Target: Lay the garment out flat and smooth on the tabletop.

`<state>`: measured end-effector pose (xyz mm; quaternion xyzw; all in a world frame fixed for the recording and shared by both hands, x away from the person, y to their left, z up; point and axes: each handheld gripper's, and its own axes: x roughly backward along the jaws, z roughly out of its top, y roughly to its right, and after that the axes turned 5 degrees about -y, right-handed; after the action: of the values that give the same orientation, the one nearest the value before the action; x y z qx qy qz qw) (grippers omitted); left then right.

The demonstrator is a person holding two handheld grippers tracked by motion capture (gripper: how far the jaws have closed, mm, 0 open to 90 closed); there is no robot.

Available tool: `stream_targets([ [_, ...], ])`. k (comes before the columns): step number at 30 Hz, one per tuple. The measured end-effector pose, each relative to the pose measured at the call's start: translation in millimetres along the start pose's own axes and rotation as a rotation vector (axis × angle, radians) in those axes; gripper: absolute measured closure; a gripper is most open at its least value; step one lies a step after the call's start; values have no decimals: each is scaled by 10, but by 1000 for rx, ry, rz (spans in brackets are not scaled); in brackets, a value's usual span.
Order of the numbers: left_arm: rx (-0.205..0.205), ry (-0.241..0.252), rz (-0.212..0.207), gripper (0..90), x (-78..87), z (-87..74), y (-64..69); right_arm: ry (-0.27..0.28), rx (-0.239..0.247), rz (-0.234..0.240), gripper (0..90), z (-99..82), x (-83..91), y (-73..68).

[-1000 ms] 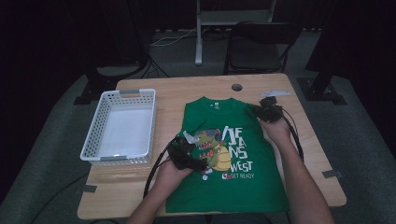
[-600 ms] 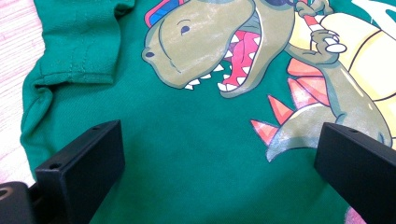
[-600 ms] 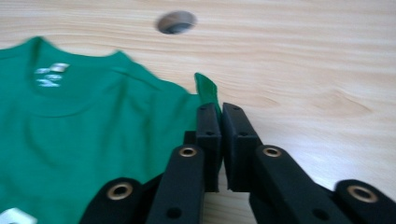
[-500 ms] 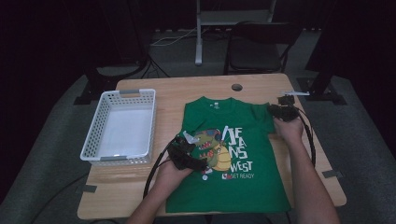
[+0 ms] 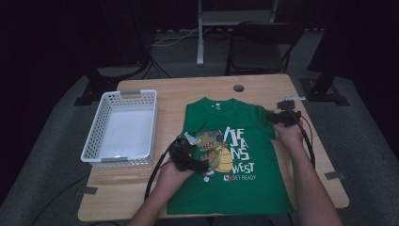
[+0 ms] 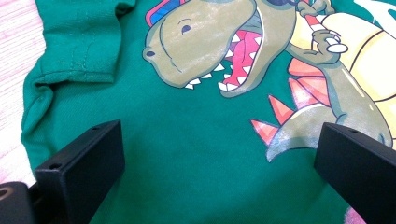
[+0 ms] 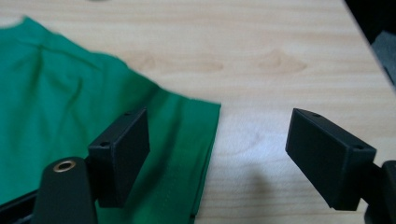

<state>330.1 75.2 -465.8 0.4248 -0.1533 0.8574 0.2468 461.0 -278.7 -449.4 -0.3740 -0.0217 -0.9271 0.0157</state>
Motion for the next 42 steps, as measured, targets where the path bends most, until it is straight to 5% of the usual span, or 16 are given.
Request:
stream_targets([
  [3,-1,1,-1,30,-1,-1,-2,-60,-5,-25,212,-37,-90,14],
  [13,3,6,1,30,-1,-7,0,-92,-26,-40,186,-69,-60,115],
  [18,11,11,-12,30,7,5,-19,51,-63,66,184,-79,129,141],
  [22,41,58,-18,30,52,46,-65,98,-45,119,129,-65,341,128],
  [28,9,84,10,30,123,171,-88,185,-23,167,110,-87,588,98],
  [36,-31,85,36,30,140,467,-148,216,17,158,110,-184,788,83],
  [42,21,86,53,30,69,733,-318,222,56,156,110,-337,869,44],
])
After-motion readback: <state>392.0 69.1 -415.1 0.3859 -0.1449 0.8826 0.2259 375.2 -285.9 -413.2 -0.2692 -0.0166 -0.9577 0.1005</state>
